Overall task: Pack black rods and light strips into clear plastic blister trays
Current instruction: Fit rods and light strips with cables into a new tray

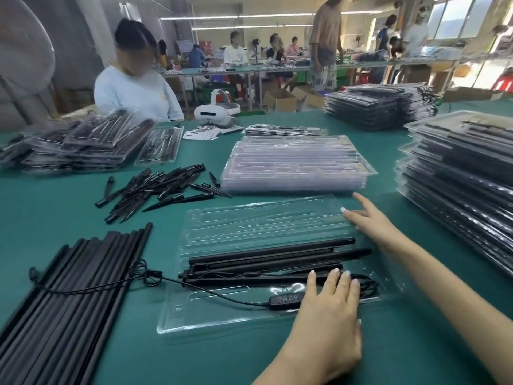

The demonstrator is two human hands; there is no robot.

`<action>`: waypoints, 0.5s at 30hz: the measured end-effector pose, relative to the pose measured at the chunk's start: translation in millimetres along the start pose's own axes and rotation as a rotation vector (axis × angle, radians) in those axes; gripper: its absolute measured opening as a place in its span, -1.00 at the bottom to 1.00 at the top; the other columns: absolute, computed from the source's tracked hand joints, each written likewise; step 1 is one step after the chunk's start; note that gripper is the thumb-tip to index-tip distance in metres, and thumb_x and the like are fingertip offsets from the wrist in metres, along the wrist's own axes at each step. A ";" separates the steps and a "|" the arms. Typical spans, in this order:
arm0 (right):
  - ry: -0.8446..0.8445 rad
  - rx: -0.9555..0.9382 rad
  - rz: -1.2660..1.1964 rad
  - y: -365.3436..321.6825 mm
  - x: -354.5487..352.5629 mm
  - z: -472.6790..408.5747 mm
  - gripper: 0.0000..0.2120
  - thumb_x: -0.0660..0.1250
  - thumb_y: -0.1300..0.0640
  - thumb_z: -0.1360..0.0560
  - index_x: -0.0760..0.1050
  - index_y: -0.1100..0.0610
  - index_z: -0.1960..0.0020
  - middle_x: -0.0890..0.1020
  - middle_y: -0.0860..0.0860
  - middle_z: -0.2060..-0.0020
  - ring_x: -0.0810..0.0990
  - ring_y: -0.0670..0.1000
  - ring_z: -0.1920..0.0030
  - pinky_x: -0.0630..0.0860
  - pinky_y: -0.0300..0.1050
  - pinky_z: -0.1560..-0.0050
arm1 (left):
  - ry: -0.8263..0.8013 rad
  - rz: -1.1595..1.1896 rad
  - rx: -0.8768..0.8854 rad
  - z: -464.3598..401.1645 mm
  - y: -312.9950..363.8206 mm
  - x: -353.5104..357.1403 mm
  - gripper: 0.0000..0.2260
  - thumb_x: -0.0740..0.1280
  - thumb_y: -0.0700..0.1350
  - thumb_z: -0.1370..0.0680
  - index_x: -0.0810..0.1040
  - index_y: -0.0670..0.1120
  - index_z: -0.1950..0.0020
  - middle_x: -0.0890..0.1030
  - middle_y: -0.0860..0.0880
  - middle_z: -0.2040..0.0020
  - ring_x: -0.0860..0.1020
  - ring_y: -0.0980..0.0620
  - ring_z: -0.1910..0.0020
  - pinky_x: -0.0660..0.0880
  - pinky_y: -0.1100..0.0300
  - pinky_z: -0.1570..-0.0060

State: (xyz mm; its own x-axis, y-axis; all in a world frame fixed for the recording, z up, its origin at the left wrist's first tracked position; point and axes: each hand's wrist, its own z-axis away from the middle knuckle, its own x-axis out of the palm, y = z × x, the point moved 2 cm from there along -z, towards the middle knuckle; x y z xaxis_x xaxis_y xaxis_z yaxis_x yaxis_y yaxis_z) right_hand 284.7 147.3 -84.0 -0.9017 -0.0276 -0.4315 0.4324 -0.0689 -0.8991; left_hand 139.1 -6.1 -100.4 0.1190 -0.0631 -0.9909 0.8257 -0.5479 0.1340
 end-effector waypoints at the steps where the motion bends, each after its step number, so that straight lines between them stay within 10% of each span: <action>1: 0.023 0.023 -0.051 -1.0 0.4 -4.6 -0.36 0.32 0.06 -0.55 0.09 -0.01 -0.54 0.46 0.21 -0.32 0.50 0.13 -0.24 0.36 0.07 -0.36 | -0.008 -0.014 0.010 -0.5 -0.7 -0.8 -0.44 0.06 -0.08 -0.64 -0.09 -0.17 -0.57 -0.06 -0.13 -0.58 -0.14 -0.08 -0.55 -0.23 -0.15 -0.47; 10: 0.221 -0.125 -0.162 -5.5 -7.0 -1.8 -0.49 0.30 0.36 -0.53 0.31 0.17 -0.44 0.58 0.07 -0.01 0.54 -0.02 0.00 0.44 -0.21 -0.07 | 0.003 -0.117 0.101 1.0 -11.9 -1.0 -0.47 0.05 -0.11 -0.65 -0.10 -0.18 -0.56 -0.03 -0.15 -0.58 -0.08 -0.12 -0.54 -0.10 -0.18 -0.48; 15: 0.090 -0.291 -0.307 -5.9 -28.9 16.8 -0.44 0.02 0.64 -0.36 0.61 0.10 0.23 0.67 -0.11 0.28 0.60 -0.21 0.18 0.49 -0.44 0.11 | 0.011 -0.108 0.098 3.4 -13.8 -0.5 -0.46 0.04 -0.10 -0.66 -0.13 -0.16 -0.56 -0.06 -0.13 -0.58 -0.12 -0.09 -0.55 -0.15 -0.15 -0.48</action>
State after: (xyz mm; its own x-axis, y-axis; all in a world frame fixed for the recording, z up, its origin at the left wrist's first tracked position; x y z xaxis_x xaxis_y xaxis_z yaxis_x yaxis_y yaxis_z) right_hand 308.1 131.8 -65.0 -0.9903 0.0378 -0.1338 0.1389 0.2244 -0.9645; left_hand 125.8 -1.3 -101.8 0.0387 0.0095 -0.9992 0.7762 -0.6300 0.0241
